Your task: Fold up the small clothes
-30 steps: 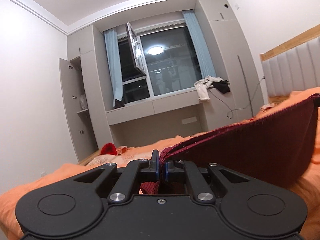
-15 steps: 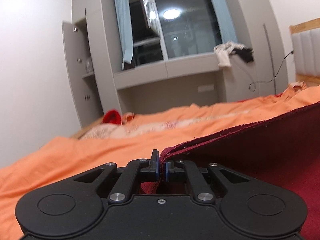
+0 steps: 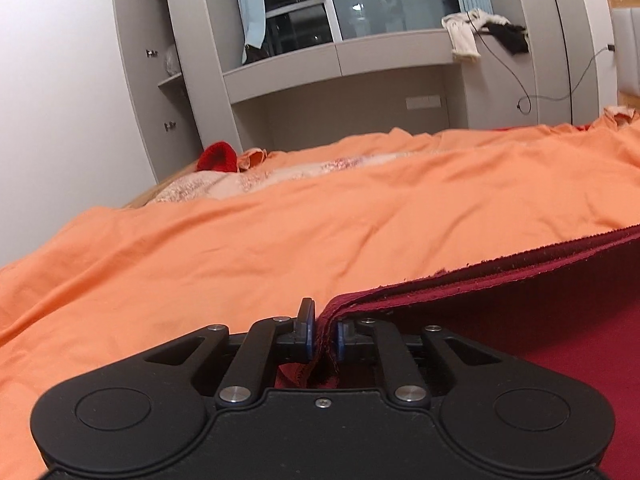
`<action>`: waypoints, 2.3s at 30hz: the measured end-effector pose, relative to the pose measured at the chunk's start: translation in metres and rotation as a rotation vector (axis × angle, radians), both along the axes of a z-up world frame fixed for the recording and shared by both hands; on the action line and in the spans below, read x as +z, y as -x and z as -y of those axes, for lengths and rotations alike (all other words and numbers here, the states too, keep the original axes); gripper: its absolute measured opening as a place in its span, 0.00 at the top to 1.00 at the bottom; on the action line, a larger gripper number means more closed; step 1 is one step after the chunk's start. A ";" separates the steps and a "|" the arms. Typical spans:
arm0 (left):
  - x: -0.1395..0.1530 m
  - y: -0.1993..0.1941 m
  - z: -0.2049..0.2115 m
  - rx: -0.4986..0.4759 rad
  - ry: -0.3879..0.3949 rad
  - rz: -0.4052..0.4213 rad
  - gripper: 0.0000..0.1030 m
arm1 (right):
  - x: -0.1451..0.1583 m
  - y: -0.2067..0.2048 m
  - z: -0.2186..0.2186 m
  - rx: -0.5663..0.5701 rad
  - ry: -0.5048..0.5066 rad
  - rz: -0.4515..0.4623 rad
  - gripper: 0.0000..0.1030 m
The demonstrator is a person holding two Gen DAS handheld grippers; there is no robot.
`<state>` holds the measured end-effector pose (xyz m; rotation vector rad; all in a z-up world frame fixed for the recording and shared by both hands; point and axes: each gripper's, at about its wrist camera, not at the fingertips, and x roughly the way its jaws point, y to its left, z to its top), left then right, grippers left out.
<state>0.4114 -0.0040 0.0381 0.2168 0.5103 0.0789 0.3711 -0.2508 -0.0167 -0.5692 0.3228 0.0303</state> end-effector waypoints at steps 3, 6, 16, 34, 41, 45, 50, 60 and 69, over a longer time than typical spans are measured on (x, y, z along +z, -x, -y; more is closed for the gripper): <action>-0.010 -0.004 -0.002 0.014 -0.006 -0.024 0.76 | 0.003 -0.001 0.002 -0.006 0.001 0.012 0.82; -0.017 -0.008 -0.003 0.027 -0.007 -0.050 0.75 | 0.002 -0.001 0.001 -0.019 0.003 0.013 0.79; -0.014 -0.005 -0.008 0.099 0.013 -0.050 0.38 | 0.008 -0.004 0.002 -0.042 -0.014 0.037 0.03; 0.003 0.005 -0.062 0.227 0.420 -0.016 0.01 | 0.003 0.000 0.012 -0.060 -0.057 -0.013 0.00; -0.016 -0.010 -0.065 0.316 0.350 -0.125 0.01 | 0.003 0.000 0.017 -0.077 -0.088 -0.031 0.00; -0.025 -0.018 -0.074 0.340 0.388 -0.180 0.01 | 0.007 0.004 0.020 -0.098 -0.100 -0.035 0.00; -0.021 -0.016 -0.075 0.342 0.393 -0.177 0.01 | 0.020 0.022 0.026 -0.096 -0.112 -0.007 0.00; 0.012 0.025 -0.080 0.308 0.523 -0.055 0.01 | 0.063 0.082 0.028 -0.053 -0.265 0.081 0.00; 0.027 0.097 -0.068 0.170 0.360 0.050 0.01 | 0.075 0.134 0.002 0.043 -0.367 0.129 0.00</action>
